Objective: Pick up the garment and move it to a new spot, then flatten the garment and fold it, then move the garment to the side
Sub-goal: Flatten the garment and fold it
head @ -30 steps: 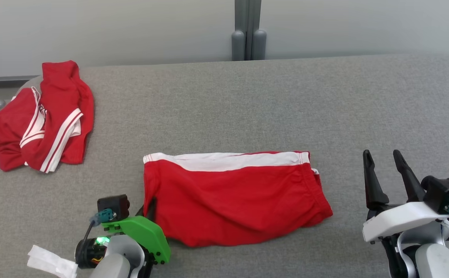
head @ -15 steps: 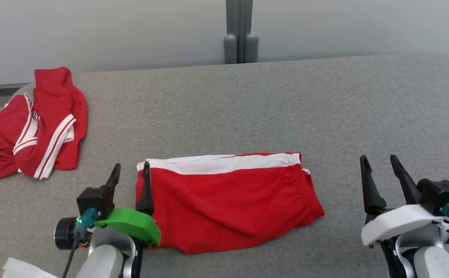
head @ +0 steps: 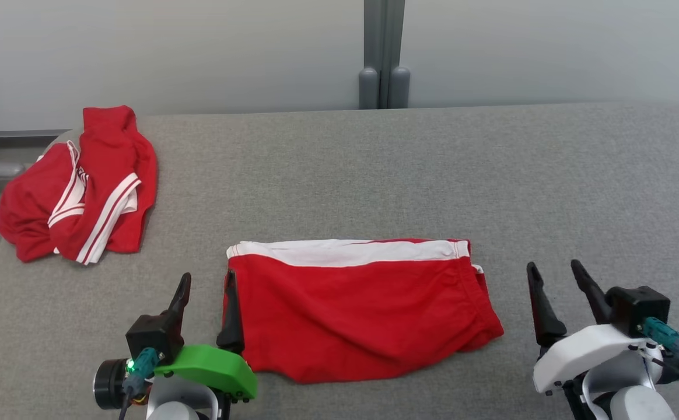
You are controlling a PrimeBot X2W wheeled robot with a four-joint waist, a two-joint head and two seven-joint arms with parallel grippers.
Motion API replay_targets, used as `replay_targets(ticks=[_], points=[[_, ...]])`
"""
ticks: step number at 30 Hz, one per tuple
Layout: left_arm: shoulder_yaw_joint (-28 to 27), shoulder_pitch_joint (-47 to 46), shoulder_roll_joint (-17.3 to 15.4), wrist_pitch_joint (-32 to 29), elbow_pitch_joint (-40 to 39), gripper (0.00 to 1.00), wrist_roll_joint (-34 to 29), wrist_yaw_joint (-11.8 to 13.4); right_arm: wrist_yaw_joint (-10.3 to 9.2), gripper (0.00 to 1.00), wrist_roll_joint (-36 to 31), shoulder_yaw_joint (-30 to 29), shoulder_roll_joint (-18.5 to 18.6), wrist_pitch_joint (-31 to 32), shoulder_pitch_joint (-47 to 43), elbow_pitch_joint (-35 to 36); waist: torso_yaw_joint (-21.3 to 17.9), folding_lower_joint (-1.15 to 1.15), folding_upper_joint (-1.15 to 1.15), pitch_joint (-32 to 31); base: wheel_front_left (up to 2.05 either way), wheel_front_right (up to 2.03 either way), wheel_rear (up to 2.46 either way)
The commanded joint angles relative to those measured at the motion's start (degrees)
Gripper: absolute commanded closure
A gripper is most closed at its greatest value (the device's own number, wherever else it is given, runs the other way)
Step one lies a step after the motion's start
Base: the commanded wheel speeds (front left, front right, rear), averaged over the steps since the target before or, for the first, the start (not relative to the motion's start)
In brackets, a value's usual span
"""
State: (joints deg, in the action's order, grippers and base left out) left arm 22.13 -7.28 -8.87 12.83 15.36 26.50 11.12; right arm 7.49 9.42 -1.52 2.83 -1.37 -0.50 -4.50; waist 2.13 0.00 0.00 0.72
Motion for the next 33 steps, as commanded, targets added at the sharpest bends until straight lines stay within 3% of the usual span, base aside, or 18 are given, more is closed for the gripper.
replay_targets(ticks=[1,9,18,22,23,24,25,26,27,33], points=[[0.0,1.0,-0.4,-0.2,-0.5,0.0,-0.3,0.5,0.0,0.0,-0.8,0.6,0.1,1.0,1.4,-0.7,1.1,0.0,0.0,0.0,0.0,0.0,0.0],[0.4,0.2,-0.1,-0.6,-2.1,0.0,-0.2,0.9,0.0,0.0,-2.1,3.9,0.1,7.8,7.1,-8.9,5.2,0.0,0.0,1.3,0.0,0.0,0.0],[-0.1,0.2,-0.2,0.1,-2.0,0.0,0.5,1.1,0.0,0.0,-5.5,-0.7,0.1,13.4,9.7,-20.3,8.9,0.0,0.0,2.0,0.0,0.0,0.0],[-0.5,1.0,-0.4,0.5,-1.9,0.0,0.8,1.1,0.0,0.0,-2.2,-1.0,0.1,15.5,9.0,-23.1,9.0,0.0,0.0,1.8,0.0,0.0,0.0],[-0.6,1.3,-0.4,0.5,-1.9,0.0,0.9,1.2,0.0,0.37,-0.6,-0.8,0.1,15.9,8.9,-23.6,8.8,0.0,0.0,1.7,0.0,0.0,0.0],[-0.6,1.5,-0.5,0.6,-1.8,0.0,1.0,1.4,0.0,0.59,0.5,-0.5,0.1,16.2,9.0,-24.0,8.6,0.0,0.0,1.7,0.0,0.0,0.0],[-0.6,1.7,-0.4,0.6,-1.8,0.0,1.0,1.4,0.0,0.67,1.7,-0.2,0.1,16.4,9.1,-24.4,8.2,0.0,0.0,1.6,0.0,0.0,0.0],[-0.6,1.7,-0.4,0.6,-1.8,0.0,1.0,1.5,0.0,0.88,2.5,0.1,0.1,16.3,9.4,-24.6,7.9,0.0,0.0,1.6,0.0,0.0,0.0],[-0.6,1.6,-0.3,0.6,-1.9,0.0,1.1,1.5,-0.02,1.0,3.1,0.2,0.2,15.9,9.7,-24.8,7.4,0.0,0.0,1.6,0.0,0.0,0.0],[-0.3,1.8,-0.2,0.6,-2.3,0.0,1.4,1.4,-0.05,1.0,4.4,-0.2,0.3,15.1,12.1,-24.8,4.1,0.0,0.0,1.5,0.0,0.0,0.0]])
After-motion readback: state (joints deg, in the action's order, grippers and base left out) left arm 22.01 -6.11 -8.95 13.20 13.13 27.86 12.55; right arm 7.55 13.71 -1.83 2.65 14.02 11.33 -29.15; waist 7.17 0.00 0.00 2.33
